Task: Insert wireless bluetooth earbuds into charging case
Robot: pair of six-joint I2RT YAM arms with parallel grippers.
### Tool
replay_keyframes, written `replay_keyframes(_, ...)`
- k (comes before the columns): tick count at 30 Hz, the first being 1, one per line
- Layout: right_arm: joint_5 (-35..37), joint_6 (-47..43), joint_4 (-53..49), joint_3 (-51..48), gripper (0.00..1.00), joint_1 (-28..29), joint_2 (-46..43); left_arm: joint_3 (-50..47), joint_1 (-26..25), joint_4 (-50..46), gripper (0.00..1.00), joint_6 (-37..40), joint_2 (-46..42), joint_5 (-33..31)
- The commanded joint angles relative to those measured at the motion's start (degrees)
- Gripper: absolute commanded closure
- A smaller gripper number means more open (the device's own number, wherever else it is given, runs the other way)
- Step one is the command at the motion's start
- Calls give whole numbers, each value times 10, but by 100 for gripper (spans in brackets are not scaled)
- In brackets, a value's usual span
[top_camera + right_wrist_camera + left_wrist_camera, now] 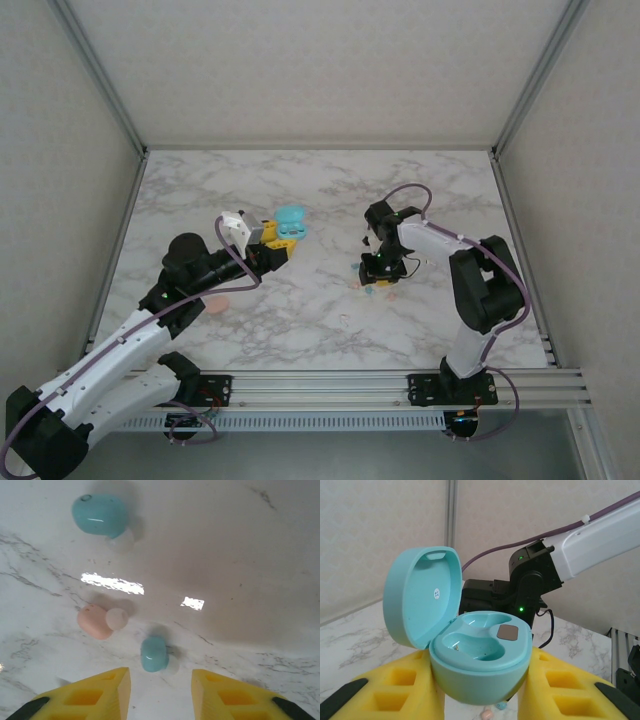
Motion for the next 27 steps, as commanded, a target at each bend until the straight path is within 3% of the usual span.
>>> replay_keyframes(1, 10, 2, -17, 14, 62, 11, 18, 11, -5, 14, 71, 3, -4, -8)
replay_keyframes(27, 18, -13, -27, 49, 68, 25, 81, 11, -6, 11, 71, 2, -5, -11)
